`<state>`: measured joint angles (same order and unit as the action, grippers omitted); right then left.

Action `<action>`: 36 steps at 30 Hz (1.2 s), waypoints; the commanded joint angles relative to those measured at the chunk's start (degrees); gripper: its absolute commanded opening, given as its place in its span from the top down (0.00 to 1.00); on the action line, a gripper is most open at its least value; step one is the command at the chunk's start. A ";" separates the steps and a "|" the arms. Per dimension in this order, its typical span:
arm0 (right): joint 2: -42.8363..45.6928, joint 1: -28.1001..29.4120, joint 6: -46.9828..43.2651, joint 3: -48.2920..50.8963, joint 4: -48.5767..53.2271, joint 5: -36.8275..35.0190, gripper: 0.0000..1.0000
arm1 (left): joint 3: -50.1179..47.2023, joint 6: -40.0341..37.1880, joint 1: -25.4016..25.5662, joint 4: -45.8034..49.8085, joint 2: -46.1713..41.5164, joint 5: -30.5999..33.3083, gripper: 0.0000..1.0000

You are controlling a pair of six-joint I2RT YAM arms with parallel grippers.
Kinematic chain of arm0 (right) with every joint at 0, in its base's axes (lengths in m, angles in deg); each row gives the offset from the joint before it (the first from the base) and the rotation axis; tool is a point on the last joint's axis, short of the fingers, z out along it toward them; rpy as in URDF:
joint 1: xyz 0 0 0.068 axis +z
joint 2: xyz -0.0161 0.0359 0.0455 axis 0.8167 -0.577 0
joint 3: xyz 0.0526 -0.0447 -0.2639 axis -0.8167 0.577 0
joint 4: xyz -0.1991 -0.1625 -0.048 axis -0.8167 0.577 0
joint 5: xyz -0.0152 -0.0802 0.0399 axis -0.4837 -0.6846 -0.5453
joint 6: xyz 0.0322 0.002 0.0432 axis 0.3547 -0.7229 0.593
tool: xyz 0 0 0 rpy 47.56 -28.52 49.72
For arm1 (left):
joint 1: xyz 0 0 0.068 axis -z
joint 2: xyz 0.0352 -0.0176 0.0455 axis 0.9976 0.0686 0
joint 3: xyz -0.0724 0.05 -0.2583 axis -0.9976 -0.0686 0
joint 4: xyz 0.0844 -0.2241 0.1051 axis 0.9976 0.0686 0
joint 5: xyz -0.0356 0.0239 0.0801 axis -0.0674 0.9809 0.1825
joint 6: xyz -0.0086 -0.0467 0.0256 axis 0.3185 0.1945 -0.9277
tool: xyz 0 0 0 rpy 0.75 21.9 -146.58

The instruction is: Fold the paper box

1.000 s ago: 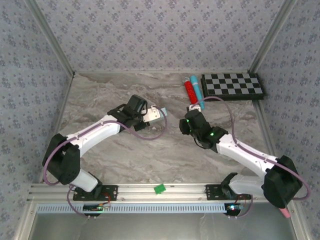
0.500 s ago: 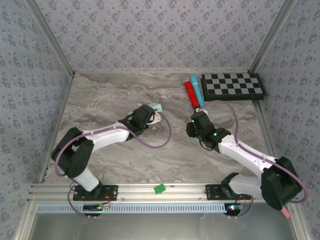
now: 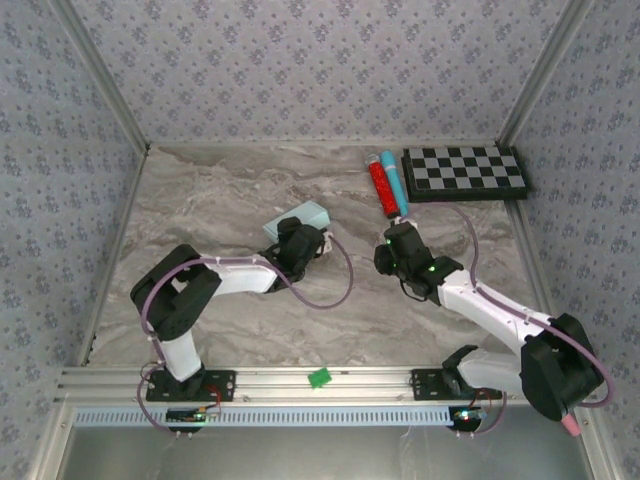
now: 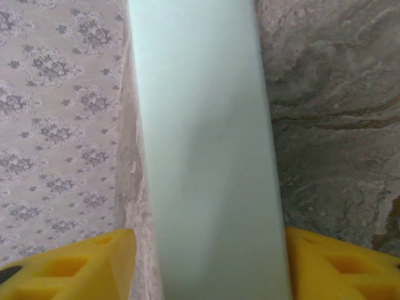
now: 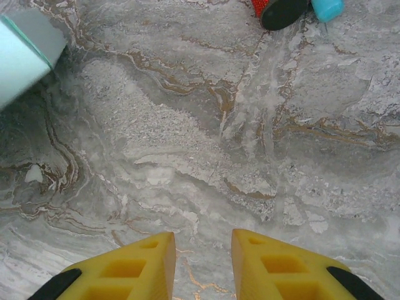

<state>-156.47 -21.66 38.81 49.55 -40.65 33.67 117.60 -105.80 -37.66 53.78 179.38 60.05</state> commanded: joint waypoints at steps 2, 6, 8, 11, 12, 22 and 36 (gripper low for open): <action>-0.13 -0.48 0.89 0.66 -0.47 0.32 0.69 | -0.90 -0.70 0.95 -2.45 0.70 1.17 0.29; -0.18 -0.51 0.99 0.90 -0.50 0.32 0.69 | -1.17 0.24 1.20 -2.05 -0.56 -0.35 0.19; -0.20 -0.56 0.94 1.02 -0.49 0.24 0.69 | -1.45 0.62 1.26 -1.60 -2.01 -1.70 0.12; -0.30 -0.67 1.02 1.19 -0.28 0.19 0.68 | -1.45 1.57 1.27 -0.43 -4.73 -3.33 0.06; -0.34 -0.62 1.08 1.11 -0.29 0.25 0.68 | -1.47 1.89 1.20 0.24 -5.81 -4.13 0.03; -3.30 -1.37 -0.46 -0.48 0.66 0.85 0.68 | -0.79 13.40 -2.25 7.65 -18.31 -9.98 0.01; -6.43 -11.39 -9.74 -5.64 2.81 -1.90 0.58 | -3.30 52.65 -27.00 22.76 -34.49 -14.71 0.00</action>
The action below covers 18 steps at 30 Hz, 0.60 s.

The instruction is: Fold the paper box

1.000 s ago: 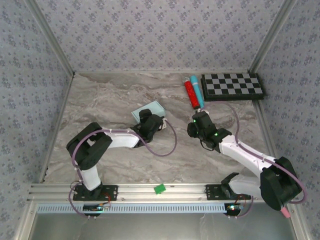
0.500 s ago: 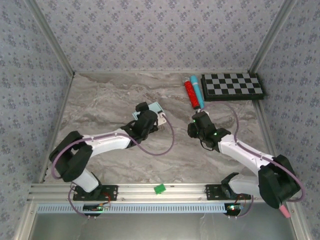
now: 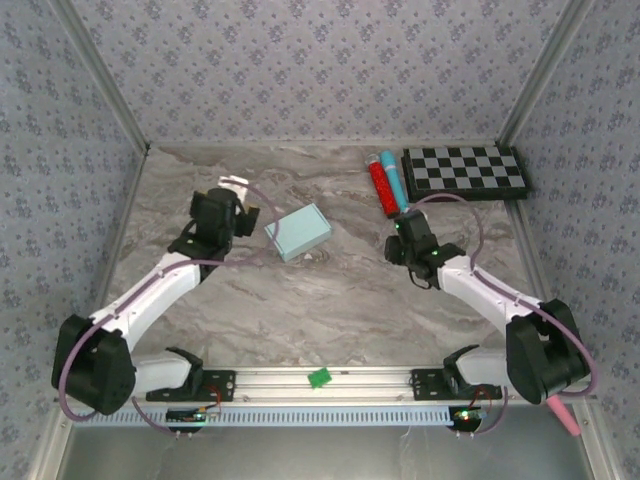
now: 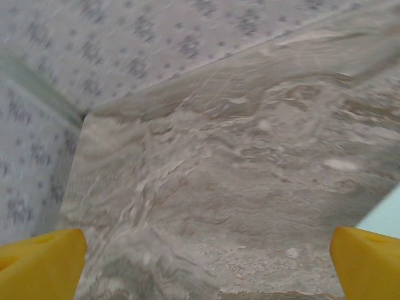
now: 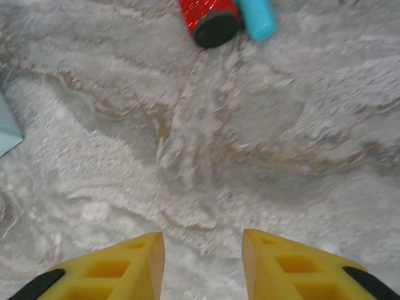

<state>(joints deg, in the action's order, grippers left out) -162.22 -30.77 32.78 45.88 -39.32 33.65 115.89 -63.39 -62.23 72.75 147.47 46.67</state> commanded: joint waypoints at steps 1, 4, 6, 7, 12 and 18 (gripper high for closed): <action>-0.70 -3.28 -4.37 -2.25 1.61 -2.02 0.57 | -2.32 11.42 -3.52 3.73 -3.33 -1.04 0.00; -1.12 -7.06 -6.08 -2.85 1.68 -1.07 0.51 | -4.81 14.91 -7.60 3.74 -5.16 -0.75 0.00; -1.65 -9.76 -7.38 -3.18 1.67 0.15 0.46 | -6.08 17.11 -10.72 4.15 -5.55 -0.70 0.01; -1.89 -10.74 -7.82 -3.33 1.62 0.17 0.44 | -6.54 17.84 -11.96 4.39 -5.51 -0.35 0.00; -3.24 -14.90 -11.00 -2.69 -1.32 -1.67 0.39 | -10.89 18.50 -17.49 1.73 -4.60 -0.63 0.00; -2.94 -18.76 -14.79 1.13 -9.45 -0.17 0.37 | -16.76 13.68 -20.04 -7.48 -3.38 -1.53 0.00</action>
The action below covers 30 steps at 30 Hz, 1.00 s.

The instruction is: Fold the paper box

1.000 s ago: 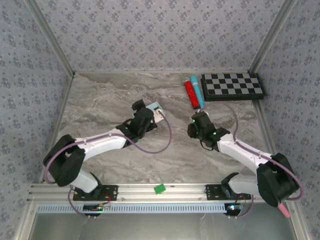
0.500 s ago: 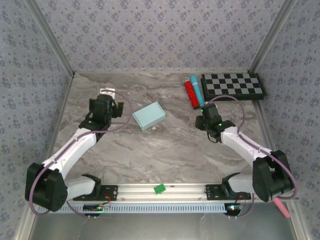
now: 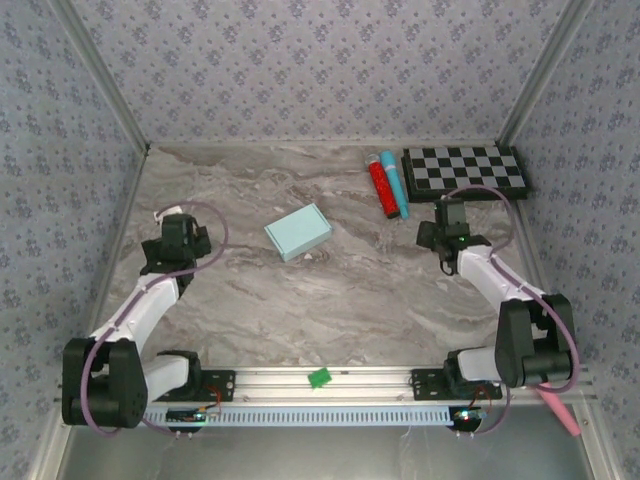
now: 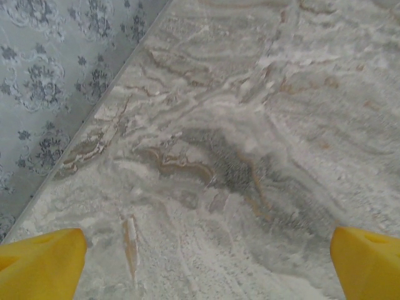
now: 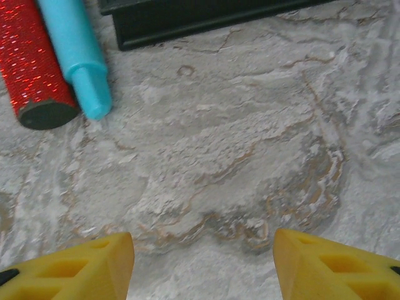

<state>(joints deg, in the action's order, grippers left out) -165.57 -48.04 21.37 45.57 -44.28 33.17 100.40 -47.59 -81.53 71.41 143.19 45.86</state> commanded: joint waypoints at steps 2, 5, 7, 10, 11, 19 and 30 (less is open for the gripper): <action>0.79 -2.35 -5.24 3.30 -8.50 0.31 0.37 | -2.88 -4.96 -1.03 -9.53 1.79 -2.01 0.00; 1.55 -3.07 -7.90 6.64 -14.39 0.70 0.36 | -4.34 -7.66 -1.36 -13.16 3.22 -4.36 0.00; 1.77 -3.96 -8.76 8.67 -18.45 2.62 0.36 | -5.67 -8.45 -1.94 -16.50 3.73 -7.84 0.00; 1.56 -5.29 -11.13 11.53 -24.88 6.05 0.36 | -8.26 -9.63 -2.91 -23.41 4.75 -13.38 0.00; 1.52 -5.68 -11.99 12.50 -27.22 7.13 0.35 | -8.81 -9.61 -3.17 -25.16 5.10 -14.50 0.00; -0.10 -6.91 -16.58 18.79 -43.83 13.08 0.34 | -13.06 -12.82 -4.23 -39.53 8.31 -26.17 0.00; -5.09 -10.36 -16.08 22.76 -56.84 16.41 0.31 | -15.36 -11.57 -6.07 -54.02 16.01 -31.12 0.00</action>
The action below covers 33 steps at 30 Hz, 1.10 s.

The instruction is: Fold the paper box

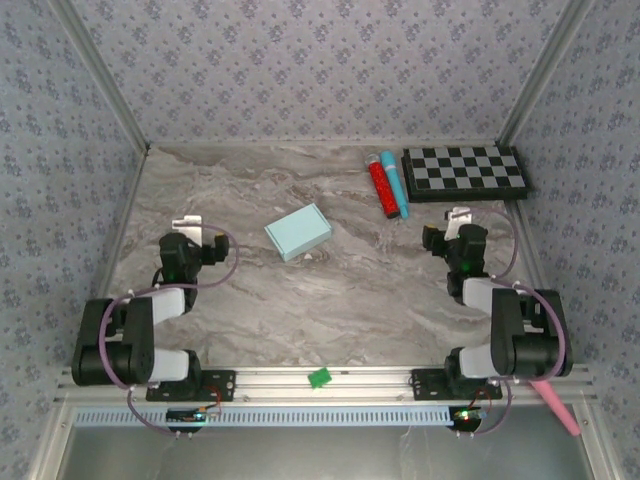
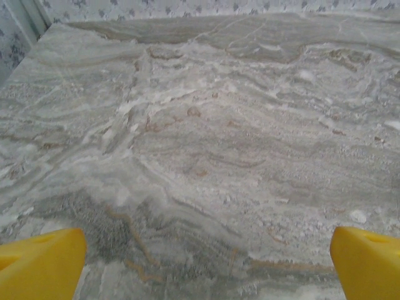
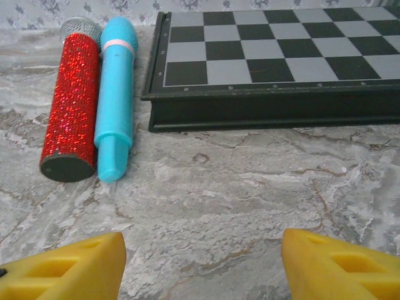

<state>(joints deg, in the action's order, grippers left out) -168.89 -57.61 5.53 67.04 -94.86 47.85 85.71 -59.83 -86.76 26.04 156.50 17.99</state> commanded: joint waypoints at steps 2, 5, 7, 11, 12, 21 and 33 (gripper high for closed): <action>-3.43 -0.83 -0.32 1.87 -8.94 1.13 0.31 | -0.73 0.60 -0.91 -10.93 5.13 -3.40 0.00; -6.81 -0.49 -0.51 2.35 -12.09 0.08 0.29 | 1.09 0.97 -0.89 -9.87 7.93 -2.28 0.00; -7.61 -0.18 -0.15 2.15 -13.19 -1.28 0.26 | 4.22 1.76 -0.85 -7.13 9.86 -0.72 0.00; -7.64 0.13 0.50 0.14 -8.93 -3.96 0.00 | 5.33 2.87 -1.01 -3.35 9.39 2.03 0.01; -7.41 0.17 0.42 -0.01 -8.33 -4.42 0.00 | 5.16 2.88 -1.02 -4.11 9.56 2.09 0.01; -7.66 0.24 0.38 0.15 -8.93 -4.40 0.00 | 5.27 2.76 -0.88 -3.80 9.52 2.22 0.00; -7.67 0.91 -0.29 -0.19 -8.47 -5.08 0.00 | 5.36 2.84 -0.95 -3.64 9.53 2.27 0.00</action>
<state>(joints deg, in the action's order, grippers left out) -176.21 -56.98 5.74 68.35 -103.25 44.12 89.99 -57.73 -87.56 22.43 166.31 20.05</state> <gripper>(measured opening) 0.996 0.995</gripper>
